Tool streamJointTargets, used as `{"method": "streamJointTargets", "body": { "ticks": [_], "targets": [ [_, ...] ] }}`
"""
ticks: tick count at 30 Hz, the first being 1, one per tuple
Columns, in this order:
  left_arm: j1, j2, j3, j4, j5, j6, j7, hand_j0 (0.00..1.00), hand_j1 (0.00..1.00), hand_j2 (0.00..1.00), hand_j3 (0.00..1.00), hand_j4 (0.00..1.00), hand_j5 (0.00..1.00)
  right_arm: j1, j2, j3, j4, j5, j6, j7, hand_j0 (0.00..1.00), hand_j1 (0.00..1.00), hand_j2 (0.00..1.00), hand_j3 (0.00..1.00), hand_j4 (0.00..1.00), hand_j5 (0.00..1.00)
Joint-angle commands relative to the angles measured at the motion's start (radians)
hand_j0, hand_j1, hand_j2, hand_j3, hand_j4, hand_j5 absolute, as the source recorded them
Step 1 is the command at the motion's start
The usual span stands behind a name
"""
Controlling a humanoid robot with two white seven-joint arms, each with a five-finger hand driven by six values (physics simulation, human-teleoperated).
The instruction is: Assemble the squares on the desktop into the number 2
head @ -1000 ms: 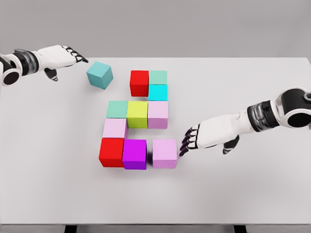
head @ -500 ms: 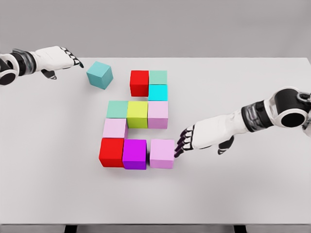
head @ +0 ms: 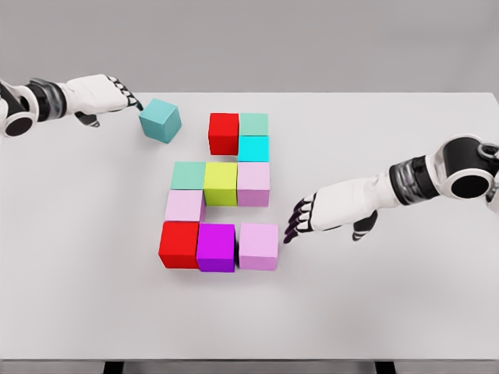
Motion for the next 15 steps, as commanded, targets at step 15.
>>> {"method": "streamJointTargets", "body": {
  "ticks": [15],
  "targets": [
    [0.002,0.030,-0.004,-0.066,0.003,0.001,0.000,0.89,0.89,0.89,0.89,0.89,0.89,0.000,0.029,-0.016,-0.007,-0.006,0.002,0.000,1.00,1.00,1.00,1.00,1.00,1.00]
  ]
}}
